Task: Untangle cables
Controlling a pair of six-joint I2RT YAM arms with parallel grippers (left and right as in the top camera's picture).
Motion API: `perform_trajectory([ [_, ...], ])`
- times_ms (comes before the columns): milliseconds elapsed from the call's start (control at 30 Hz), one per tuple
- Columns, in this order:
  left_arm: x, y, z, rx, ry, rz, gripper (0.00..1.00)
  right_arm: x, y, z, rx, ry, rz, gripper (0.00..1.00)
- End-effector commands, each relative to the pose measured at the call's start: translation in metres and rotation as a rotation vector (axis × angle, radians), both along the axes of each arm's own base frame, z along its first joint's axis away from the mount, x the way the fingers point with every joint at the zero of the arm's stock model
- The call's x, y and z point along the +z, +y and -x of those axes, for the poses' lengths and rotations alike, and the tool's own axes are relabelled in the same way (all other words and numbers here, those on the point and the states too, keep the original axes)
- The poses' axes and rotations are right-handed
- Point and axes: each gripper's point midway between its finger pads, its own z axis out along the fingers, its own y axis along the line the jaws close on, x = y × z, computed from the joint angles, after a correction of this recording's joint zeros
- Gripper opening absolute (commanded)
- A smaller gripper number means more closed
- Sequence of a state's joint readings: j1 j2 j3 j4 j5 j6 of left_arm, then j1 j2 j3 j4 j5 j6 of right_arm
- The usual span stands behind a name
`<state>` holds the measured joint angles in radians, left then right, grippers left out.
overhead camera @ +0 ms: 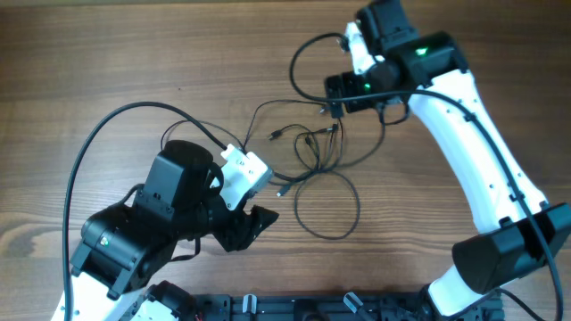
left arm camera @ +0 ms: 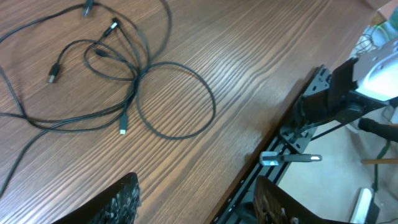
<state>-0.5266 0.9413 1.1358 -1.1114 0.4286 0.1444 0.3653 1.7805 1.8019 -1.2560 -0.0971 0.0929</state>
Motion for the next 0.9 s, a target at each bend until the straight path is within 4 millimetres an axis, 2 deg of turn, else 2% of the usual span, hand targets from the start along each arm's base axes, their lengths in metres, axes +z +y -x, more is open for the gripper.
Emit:
perform_trajectory([
  [0,-0.002,0.003,-0.002,0.016,-0.010,-0.020,0.62,-0.011,0.001,0.030,0.013,0.177,-0.076,1.00],
  [67,-0.003,0.003,-0.003,0.016,-0.008,-0.022,0.62,-0.018,-0.001,0.048,0.009,0.260,-0.070,1.00],
  [133,-0.003,0.004,-0.005,0.023,-0.013,-0.029,0.62,-0.031,0.005,0.074,0.026,0.375,-0.084,1.00],
  [333,-0.007,0.013,-0.014,0.078,-0.039,-0.076,0.58,-0.076,0.011,0.110,0.086,0.499,-0.036,1.00],
  [400,-0.008,0.017,-0.018,0.124,-0.037,-0.093,0.58,-0.098,0.008,0.108,0.149,0.460,0.007,1.00],
  [433,-0.008,0.018,-0.019,0.135,-0.036,-0.096,0.58,-0.115,0.004,0.097,0.199,0.388,0.050,1.00],
  [533,-0.008,0.018,-0.019,0.134,-0.036,-0.096,0.59,-0.138,0.000,0.081,0.265,0.286,0.096,1.00],
  [667,-0.009,0.019,-0.018,0.135,-0.032,-0.098,0.60,-0.167,0.006,0.065,0.431,0.148,0.097,0.96],
  [767,-0.009,0.019,-0.018,0.137,-0.031,-0.096,0.61,-0.186,0.006,0.065,0.578,0.077,0.117,0.95],
  [867,-0.009,0.019,-0.018,0.137,-0.031,-0.097,0.62,-0.194,0.004,0.069,0.643,0.063,0.129,0.92],
])
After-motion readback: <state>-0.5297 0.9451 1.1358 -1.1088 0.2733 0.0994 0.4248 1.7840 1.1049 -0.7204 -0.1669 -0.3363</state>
